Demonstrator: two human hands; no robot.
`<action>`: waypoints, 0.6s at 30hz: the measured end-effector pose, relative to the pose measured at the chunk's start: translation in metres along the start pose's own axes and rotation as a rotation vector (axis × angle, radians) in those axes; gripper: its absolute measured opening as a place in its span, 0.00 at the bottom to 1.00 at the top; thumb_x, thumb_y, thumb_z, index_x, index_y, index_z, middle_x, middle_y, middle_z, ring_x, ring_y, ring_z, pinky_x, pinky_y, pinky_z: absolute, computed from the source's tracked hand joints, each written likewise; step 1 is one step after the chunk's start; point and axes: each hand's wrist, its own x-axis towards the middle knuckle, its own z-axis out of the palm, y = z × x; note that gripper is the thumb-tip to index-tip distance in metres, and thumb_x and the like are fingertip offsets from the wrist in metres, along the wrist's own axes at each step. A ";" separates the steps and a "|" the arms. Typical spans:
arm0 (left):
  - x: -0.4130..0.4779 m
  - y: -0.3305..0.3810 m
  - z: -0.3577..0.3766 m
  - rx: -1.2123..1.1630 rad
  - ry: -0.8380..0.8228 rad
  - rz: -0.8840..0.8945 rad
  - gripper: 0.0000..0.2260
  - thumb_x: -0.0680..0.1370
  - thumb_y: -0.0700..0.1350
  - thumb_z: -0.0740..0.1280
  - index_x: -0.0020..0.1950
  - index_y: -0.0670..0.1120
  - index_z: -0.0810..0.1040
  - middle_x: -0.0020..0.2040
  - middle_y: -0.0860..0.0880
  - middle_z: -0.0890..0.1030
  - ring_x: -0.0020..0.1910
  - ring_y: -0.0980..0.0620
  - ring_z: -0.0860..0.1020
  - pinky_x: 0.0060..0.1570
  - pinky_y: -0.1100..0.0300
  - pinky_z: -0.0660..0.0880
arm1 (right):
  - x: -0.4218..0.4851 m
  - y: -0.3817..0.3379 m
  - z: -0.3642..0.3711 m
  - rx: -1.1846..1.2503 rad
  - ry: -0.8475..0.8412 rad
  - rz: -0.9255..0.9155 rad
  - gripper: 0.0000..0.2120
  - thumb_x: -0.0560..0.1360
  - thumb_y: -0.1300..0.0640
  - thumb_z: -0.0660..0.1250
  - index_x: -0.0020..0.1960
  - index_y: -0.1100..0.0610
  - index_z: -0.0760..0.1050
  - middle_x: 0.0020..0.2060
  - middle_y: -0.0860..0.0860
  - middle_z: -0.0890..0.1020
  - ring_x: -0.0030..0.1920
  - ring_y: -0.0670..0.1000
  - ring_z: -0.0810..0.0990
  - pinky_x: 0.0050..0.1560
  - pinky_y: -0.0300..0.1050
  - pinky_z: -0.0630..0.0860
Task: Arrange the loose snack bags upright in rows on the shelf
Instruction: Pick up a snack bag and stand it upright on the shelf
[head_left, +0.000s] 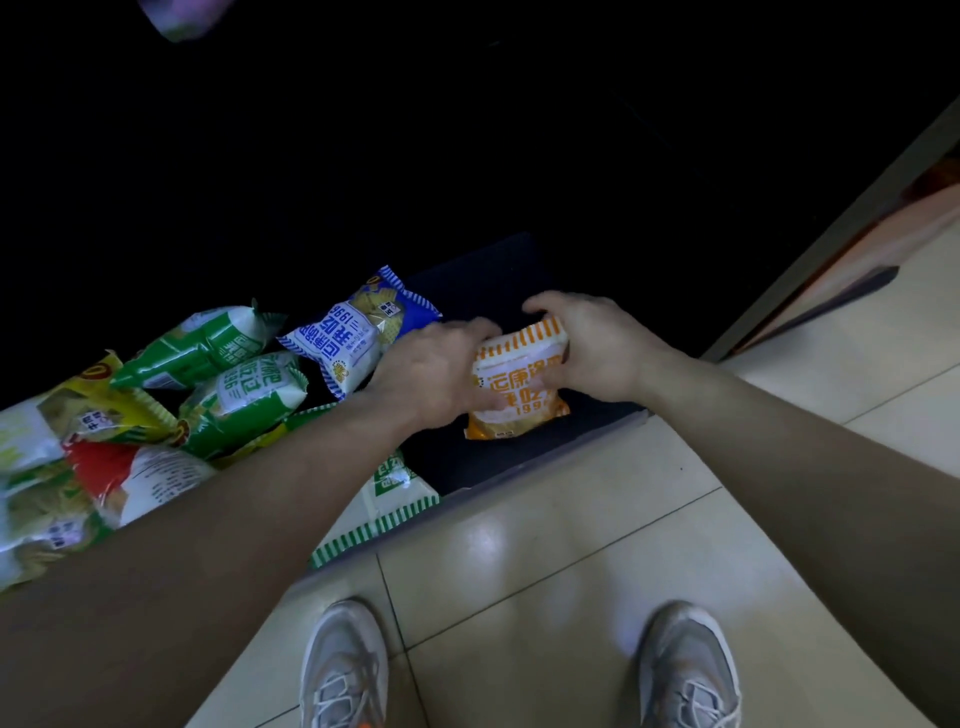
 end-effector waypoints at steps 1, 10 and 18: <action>0.003 -0.003 -0.003 -0.013 0.026 -0.035 0.33 0.66 0.63 0.75 0.67 0.58 0.69 0.54 0.54 0.81 0.47 0.52 0.78 0.41 0.56 0.75 | 0.001 -0.001 -0.002 -0.005 0.050 0.012 0.40 0.68 0.49 0.78 0.75 0.49 0.63 0.63 0.53 0.76 0.61 0.53 0.76 0.60 0.49 0.74; 0.081 -0.034 -0.029 -0.039 0.326 -0.157 0.33 0.65 0.63 0.76 0.67 0.57 0.71 0.57 0.50 0.81 0.50 0.48 0.79 0.40 0.56 0.75 | 0.016 0.027 -0.010 -0.112 0.004 0.205 0.27 0.77 0.44 0.66 0.72 0.53 0.67 0.65 0.55 0.74 0.63 0.54 0.74 0.60 0.53 0.75; 0.174 -0.043 -0.020 -0.101 0.353 -0.176 0.33 0.65 0.58 0.78 0.68 0.53 0.73 0.59 0.48 0.79 0.54 0.47 0.78 0.43 0.56 0.72 | 0.047 0.032 0.024 -0.194 -0.075 0.201 0.24 0.78 0.45 0.64 0.71 0.51 0.68 0.65 0.52 0.72 0.62 0.55 0.75 0.57 0.52 0.76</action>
